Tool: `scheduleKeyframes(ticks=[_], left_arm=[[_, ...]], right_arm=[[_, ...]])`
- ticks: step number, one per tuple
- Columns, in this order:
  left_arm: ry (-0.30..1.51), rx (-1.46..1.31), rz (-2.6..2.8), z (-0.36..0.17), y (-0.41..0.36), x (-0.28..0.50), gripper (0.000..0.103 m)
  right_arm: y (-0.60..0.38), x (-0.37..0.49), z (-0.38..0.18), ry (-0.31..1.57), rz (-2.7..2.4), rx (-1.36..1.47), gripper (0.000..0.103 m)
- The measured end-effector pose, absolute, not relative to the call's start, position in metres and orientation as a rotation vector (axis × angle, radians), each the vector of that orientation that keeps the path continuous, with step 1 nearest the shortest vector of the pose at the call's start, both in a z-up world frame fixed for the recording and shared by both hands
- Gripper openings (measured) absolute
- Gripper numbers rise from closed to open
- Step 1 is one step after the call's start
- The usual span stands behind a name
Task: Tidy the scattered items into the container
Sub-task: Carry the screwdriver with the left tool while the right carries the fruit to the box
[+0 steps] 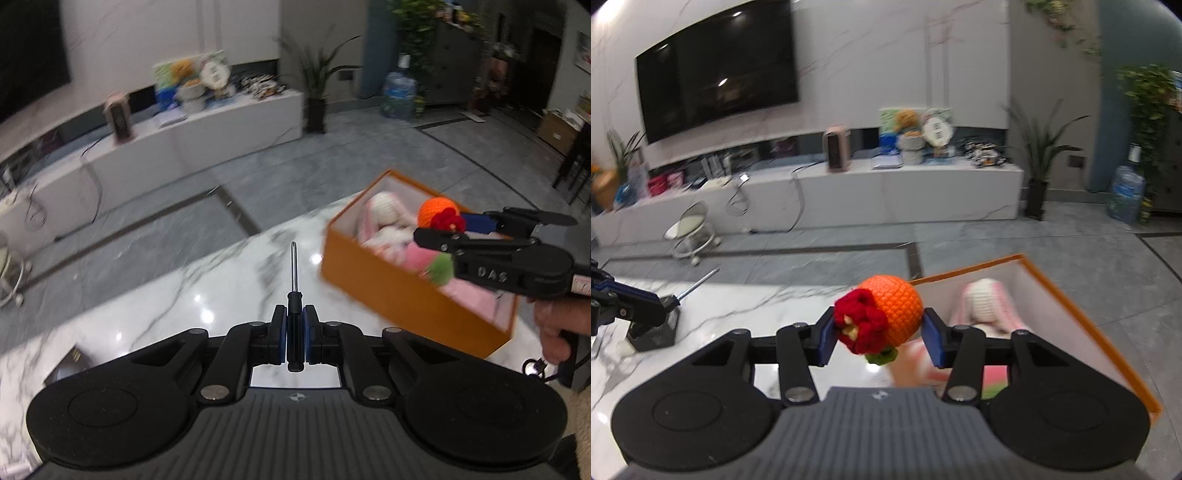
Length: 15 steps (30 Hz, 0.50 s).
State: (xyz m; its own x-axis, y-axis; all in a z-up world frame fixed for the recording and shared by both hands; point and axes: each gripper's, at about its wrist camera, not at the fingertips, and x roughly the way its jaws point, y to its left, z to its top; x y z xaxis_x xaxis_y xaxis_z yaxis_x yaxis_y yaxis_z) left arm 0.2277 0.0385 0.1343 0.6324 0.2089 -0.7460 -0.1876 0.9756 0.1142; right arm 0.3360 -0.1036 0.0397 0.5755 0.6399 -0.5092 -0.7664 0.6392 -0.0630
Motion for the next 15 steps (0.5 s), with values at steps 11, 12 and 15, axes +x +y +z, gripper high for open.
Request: scheduleKeyframes(ticks=[11, 12, 15], left_arm=[[0.85, 0.062, 0.121, 0.119, -0.013, 0.296, 0.01], [0.851, 0.059, 0.113, 0.118, -0.016, 0.3, 0.01], [0.85, 0.058, 0.089, 0.113, -0.024, 0.315, 0.01]], right_arm=[[-0.175, 0.385, 0.05, 0.507, 0.68, -0.162, 0.051], [-0.179, 0.387, 0.048, 0.513, 0.67, -0.154, 0.051], [-0.189, 0.397, 0.044, 0.531, 0.64, -0.135, 0.051]])
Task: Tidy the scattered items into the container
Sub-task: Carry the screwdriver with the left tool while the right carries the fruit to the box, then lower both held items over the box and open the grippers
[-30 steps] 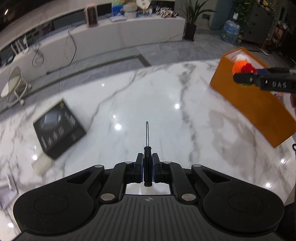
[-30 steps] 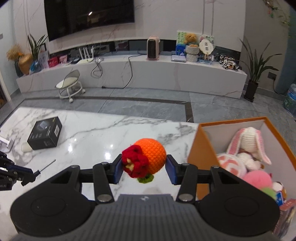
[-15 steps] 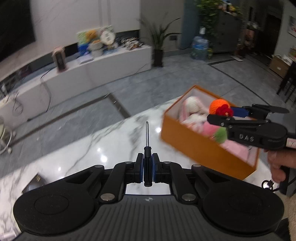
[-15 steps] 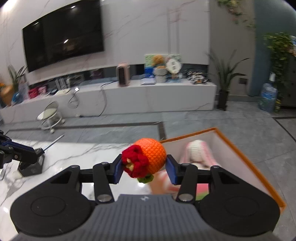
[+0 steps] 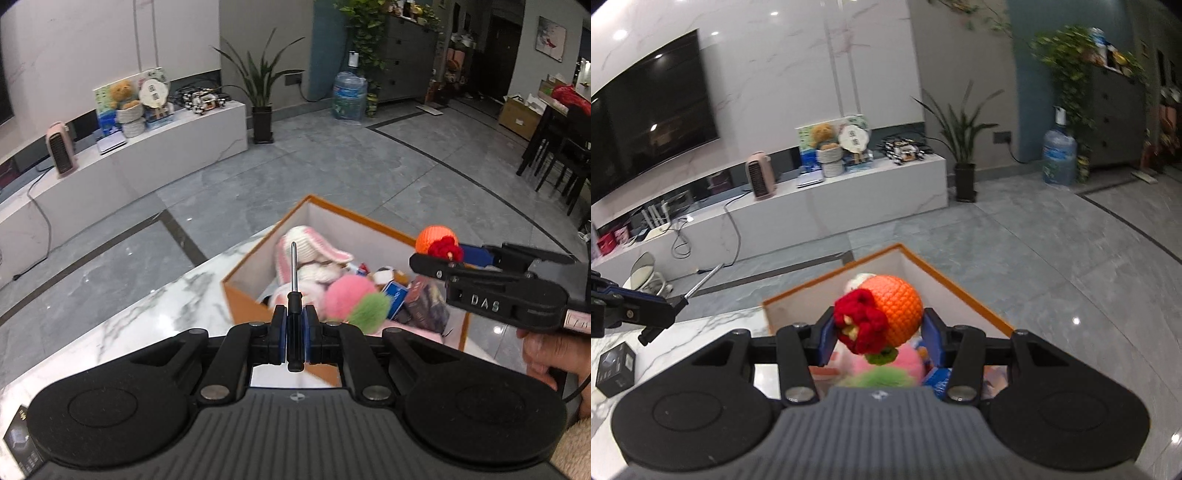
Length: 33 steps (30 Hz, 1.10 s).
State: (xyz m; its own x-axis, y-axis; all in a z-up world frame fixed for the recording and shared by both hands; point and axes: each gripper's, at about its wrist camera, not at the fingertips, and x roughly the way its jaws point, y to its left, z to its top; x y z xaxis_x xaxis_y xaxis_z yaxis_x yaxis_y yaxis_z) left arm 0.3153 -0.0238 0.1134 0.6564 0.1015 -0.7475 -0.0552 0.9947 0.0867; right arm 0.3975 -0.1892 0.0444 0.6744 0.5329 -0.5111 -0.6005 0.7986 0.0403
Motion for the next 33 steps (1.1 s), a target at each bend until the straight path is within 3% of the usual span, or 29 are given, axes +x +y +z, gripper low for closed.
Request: scheduleKeyframes(ticks=[18, 23, 33], left_arm=[[0.873, 0.013, 0.005, 0.067, -0.047, 0.393, 0.01], [0.862, 0.069, -0.002, 0.059, -0.054, 0.398, 0.03], [0.882, 0.034, 0.003, 0.054, -0.049, 0.394, 0.03]], right_arm=[[-0.195, 0.439, 0.011, 0.618, 0.584, -0.14, 0.053], [-0.196, 0.443, 0.006, 0.616, 0.547, -0.162, 0.066], [-0.196, 0.444, 0.004, 0.614, 0.539, -0.155, 0.068]])
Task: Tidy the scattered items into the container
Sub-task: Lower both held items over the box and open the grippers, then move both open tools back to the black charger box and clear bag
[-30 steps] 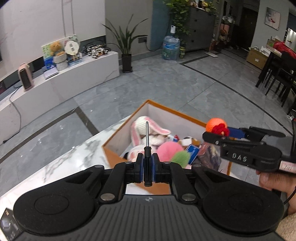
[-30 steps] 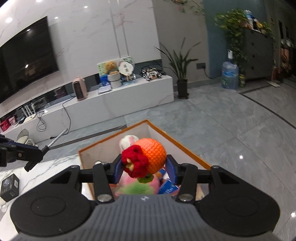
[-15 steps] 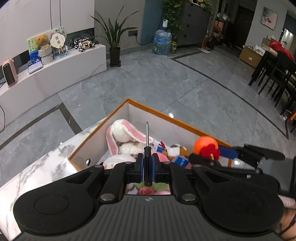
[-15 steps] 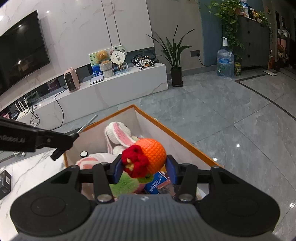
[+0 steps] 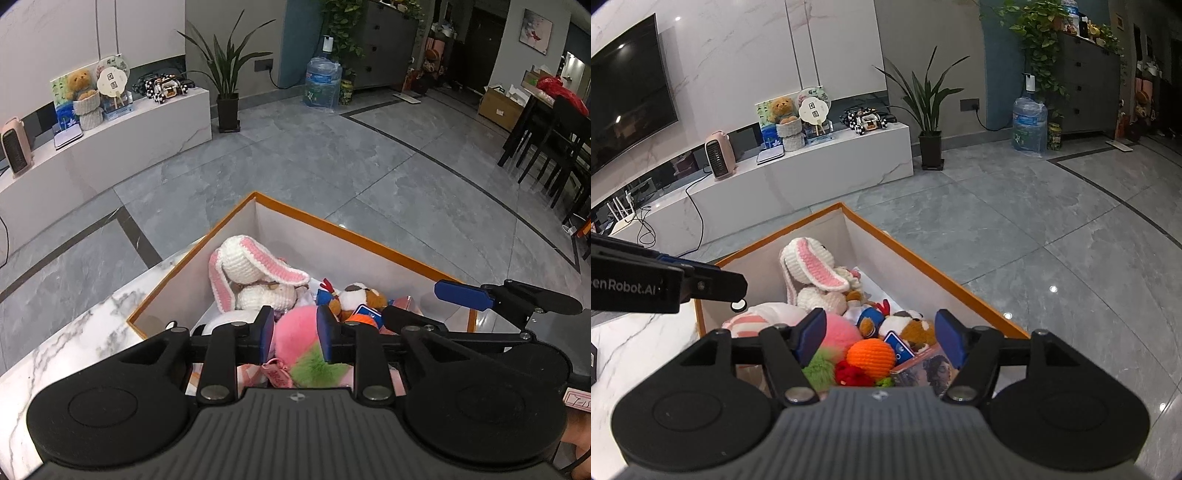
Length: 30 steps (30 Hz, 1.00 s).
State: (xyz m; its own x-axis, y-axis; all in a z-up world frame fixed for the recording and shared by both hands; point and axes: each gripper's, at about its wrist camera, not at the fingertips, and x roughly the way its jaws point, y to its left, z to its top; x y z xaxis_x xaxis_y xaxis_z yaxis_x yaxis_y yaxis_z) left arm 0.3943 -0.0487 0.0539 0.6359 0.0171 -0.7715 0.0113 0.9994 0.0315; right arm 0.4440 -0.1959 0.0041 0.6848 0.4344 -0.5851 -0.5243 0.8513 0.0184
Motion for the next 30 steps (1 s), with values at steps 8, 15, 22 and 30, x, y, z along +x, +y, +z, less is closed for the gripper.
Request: scheduleKeyframes(ticks=[8, 15, 22, 30], left_arm=[[0.879, 0.034, 0.019, 0.061, -0.043, 0.389, 0.035], [0.87, 0.037, 0.026, 0.069, -0.037, 0.38, 0.04], [0.856, 0.014, 0.066, 0.078, -0.01, 0.363, 0.048], [0.812, -0.002, 0.125, 0.107, 0.029, 0.321, 0.048]], right_arm=[[-0.194, 0.44, 0.006, 0.608, 0.539, -0.164, 0.068], [-0.186, 0.436, 0.007, 0.6, 0.539, -0.18, 0.068], [-0.171, 0.427, 0.009, 0.586, 0.543, -0.208, 0.068], [-0.147, 0.407, 0.014, 0.557, 0.571, -0.242, 0.069]])
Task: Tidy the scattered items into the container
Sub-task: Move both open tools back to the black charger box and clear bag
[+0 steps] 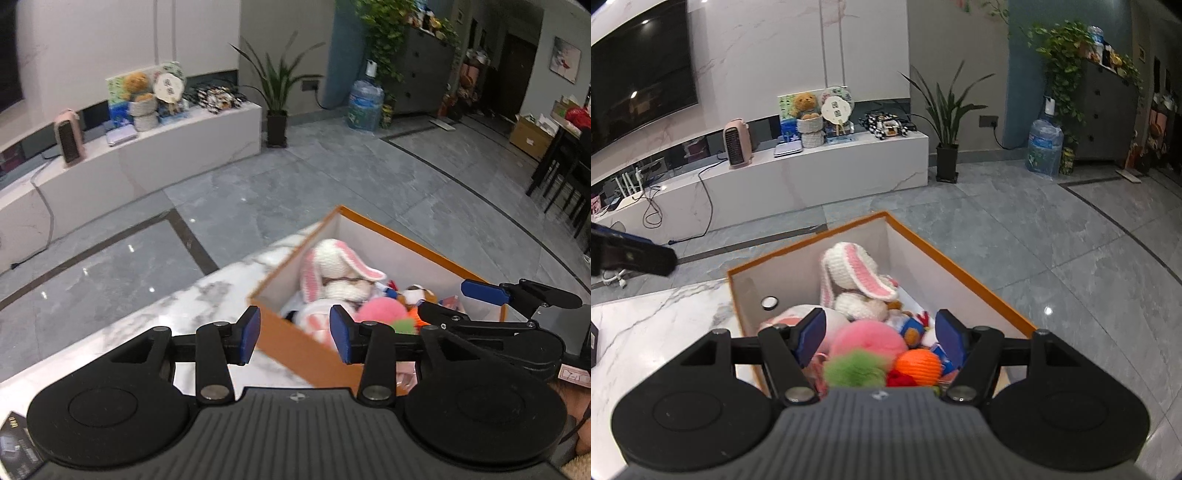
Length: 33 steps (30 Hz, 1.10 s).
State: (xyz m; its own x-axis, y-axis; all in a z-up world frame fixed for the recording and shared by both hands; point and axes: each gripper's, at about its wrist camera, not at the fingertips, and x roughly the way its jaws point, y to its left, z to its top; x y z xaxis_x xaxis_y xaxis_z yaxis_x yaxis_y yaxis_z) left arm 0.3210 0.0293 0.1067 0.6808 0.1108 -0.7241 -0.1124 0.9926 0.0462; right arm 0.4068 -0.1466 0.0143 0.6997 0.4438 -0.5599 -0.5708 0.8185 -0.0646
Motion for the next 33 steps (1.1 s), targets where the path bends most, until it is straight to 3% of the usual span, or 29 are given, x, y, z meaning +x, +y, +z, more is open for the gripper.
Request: scheduleKeyframes(ticks=[18, 21, 24, 33], left_arm=[[0.72, -0.045, 0.411, 0.188, 0.18, 0.152, 0.05], [0.697, -0.067, 0.44, 0.198, 0.196, 0.129, 0.054], [0.692, -0.033, 0.476, 0.2, 0.207, 0.112, 0.06], [0.728, -0.06, 0.515, 0.171, 0.246, 0.064, 0.06]], right_arm=[[-0.048, 0.325, 0.035, 0.467, 0.76, -0.352, 0.074], [-0.034, 0.31, 0.042, 0.458, 0.791, -0.351, 0.075], [-0.018, 0.292, 0.048, 0.437, 0.819, -0.378, 0.076], [0.039, 0.247, 0.056, 0.384, 0.892, -0.468, 0.079]])
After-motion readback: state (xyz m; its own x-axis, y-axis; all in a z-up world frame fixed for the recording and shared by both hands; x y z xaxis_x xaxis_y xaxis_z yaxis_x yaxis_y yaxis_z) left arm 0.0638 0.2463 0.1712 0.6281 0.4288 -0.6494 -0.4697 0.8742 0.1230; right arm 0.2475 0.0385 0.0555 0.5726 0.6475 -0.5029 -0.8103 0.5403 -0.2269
